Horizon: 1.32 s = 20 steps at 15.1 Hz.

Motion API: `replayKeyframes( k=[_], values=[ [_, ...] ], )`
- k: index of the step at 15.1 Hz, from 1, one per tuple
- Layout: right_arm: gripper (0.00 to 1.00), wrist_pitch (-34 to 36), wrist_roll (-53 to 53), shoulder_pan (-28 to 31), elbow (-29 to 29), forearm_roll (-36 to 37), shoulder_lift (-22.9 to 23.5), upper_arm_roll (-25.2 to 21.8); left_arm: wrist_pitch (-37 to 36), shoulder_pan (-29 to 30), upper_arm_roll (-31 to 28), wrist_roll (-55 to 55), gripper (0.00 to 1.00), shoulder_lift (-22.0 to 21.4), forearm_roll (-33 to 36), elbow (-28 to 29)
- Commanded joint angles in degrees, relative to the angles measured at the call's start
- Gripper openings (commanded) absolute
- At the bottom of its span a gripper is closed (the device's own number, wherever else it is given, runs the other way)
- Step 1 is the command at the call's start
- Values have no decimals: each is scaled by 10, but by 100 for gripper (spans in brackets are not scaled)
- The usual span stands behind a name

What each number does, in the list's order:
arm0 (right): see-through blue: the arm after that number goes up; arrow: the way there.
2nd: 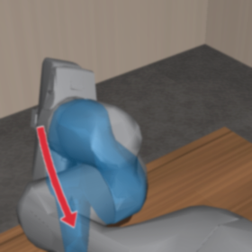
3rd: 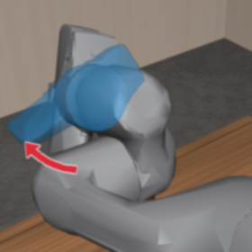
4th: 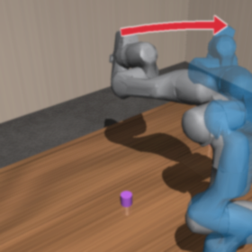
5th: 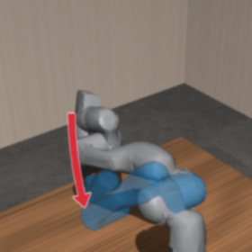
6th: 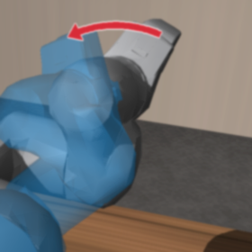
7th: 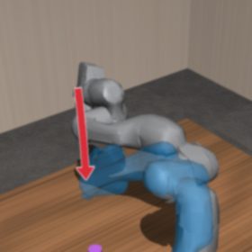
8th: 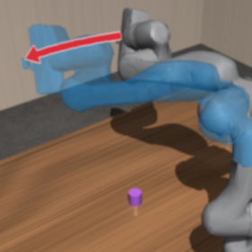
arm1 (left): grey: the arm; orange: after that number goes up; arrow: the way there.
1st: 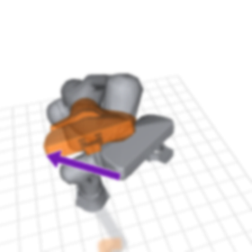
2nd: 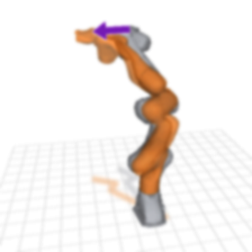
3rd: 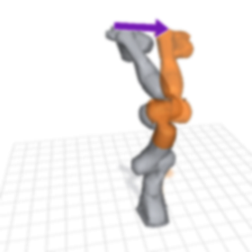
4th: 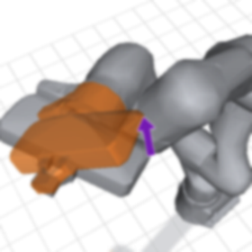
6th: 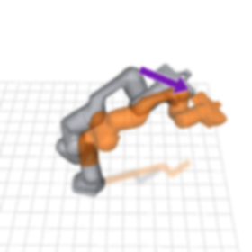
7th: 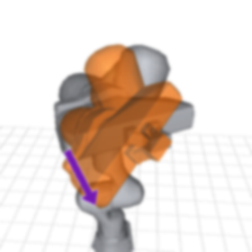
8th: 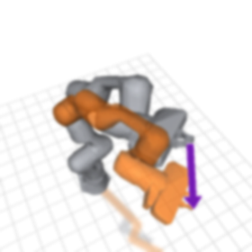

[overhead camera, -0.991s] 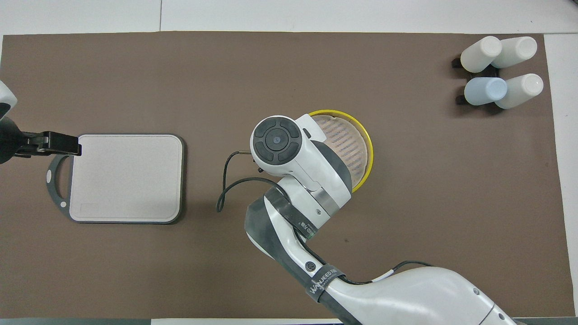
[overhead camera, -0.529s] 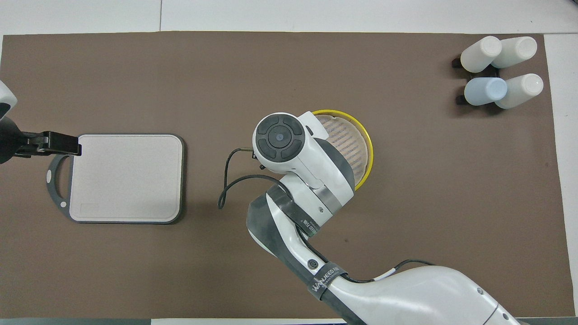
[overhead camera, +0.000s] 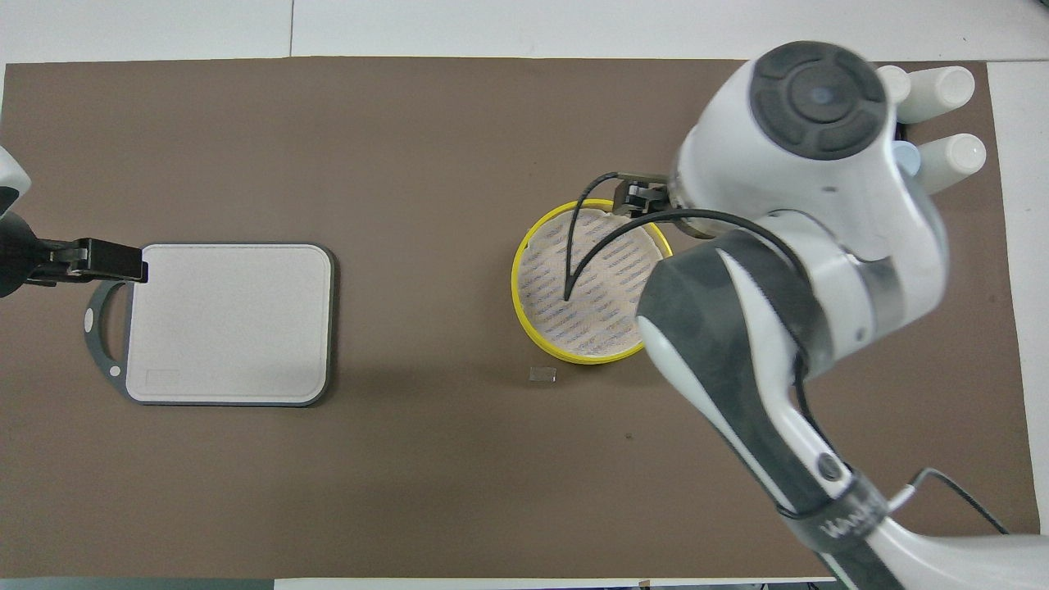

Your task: Place bun in steamer

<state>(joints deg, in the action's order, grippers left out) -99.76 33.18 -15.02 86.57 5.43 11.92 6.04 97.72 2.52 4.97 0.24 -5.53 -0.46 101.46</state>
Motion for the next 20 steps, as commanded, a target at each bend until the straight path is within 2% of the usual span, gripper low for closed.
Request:
replayKeyframes(
  k=[1, 3, 5, 6, 11, 14, 16, 20],
  values=[
    [100, 50, -99, 61, 19, -5, -50, 9, -3, 2, 0, 10, 100, -18, -10, 17],
    [100, 78, -159, 98, 19, -14, -73, 9, -3, 2, 0, 9, 100, -18, -10, 17],
    [100, 96, -194, 147, 18, -66, -82, 7, -3, 2, 0, 9, 100, -18, -10, 17],
    [100, 103, -202, 152, 19, -77, -85, 5, -4, 2, 0, 10, 100, -18, -10, 17],
    [100, 145, -221, 151, 38, -75, -108, -16, -4, 2, 0, 8, 100, -18, -10, 17],
    [100, 144, -252, 139, 45, -79, -112, -51, -4, 2, 0, 8, 100, -18, -10, 17],
    [100, 118, -252, 118, 49, -79, -112, -80, -4, 2, -1, 8, 100, -18, -10, 17],
    [100, 111, -254, 118, 50, -76, -113, -86, -4, 2, 0, 9, 100, -18, -10, 16]
  ],
)
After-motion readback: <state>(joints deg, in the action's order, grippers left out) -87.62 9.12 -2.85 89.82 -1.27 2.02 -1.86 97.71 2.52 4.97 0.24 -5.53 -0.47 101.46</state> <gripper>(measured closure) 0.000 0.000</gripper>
